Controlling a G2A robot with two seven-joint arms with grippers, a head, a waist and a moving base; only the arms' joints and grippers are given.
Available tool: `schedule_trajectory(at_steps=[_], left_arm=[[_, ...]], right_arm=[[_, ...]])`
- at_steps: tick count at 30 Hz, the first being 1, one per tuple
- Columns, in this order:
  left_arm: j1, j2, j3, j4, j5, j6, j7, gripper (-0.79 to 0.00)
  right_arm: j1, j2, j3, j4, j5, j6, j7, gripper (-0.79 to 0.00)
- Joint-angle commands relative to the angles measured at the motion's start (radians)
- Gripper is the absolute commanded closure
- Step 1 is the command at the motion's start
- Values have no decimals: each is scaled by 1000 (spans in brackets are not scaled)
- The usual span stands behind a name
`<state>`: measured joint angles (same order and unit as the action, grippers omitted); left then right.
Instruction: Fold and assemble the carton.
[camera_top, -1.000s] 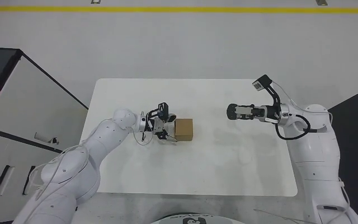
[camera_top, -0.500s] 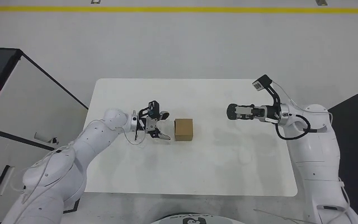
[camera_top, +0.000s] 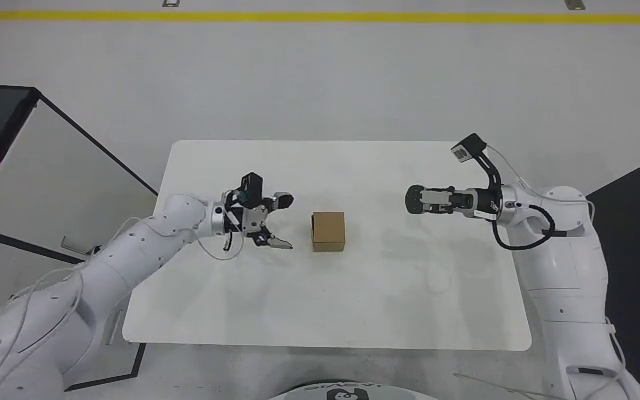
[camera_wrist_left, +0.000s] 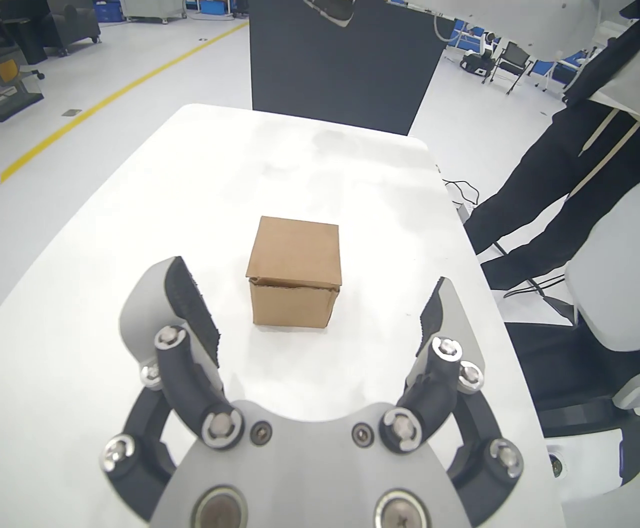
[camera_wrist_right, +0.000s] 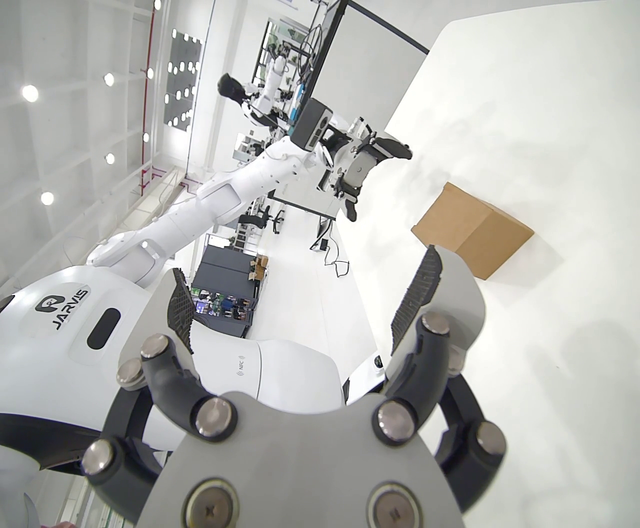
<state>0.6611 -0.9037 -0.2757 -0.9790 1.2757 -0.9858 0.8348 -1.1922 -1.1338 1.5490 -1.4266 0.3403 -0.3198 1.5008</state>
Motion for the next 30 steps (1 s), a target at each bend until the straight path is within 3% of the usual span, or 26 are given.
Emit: schedule_trajectory(at_steps=[1, 9, 19, 25, 30], left_arm=[[7, 35, -8, -54, 1, 2, 2, -785], [42, 167, -41, -213, 10, 37, 37, -785], [66, 290, -41, -338, 45, 131, 131, -785], [60, 341, 0, -396, 71, 190, 190, -785], [57, 346, 7, -399, 71, 192, 192, -784]], right_arm=[[0, 0, 0, 0, 0, 0, 0, -785], [0, 0, 0, 0, 0, 0, 0, -785], [0, 0, 0, 0, 0, 0, 0, -785], [0, 0, 0, 0, 0, 0, 0, -785], [0, 0, 0, 0, 0, 0, 0, -784]])
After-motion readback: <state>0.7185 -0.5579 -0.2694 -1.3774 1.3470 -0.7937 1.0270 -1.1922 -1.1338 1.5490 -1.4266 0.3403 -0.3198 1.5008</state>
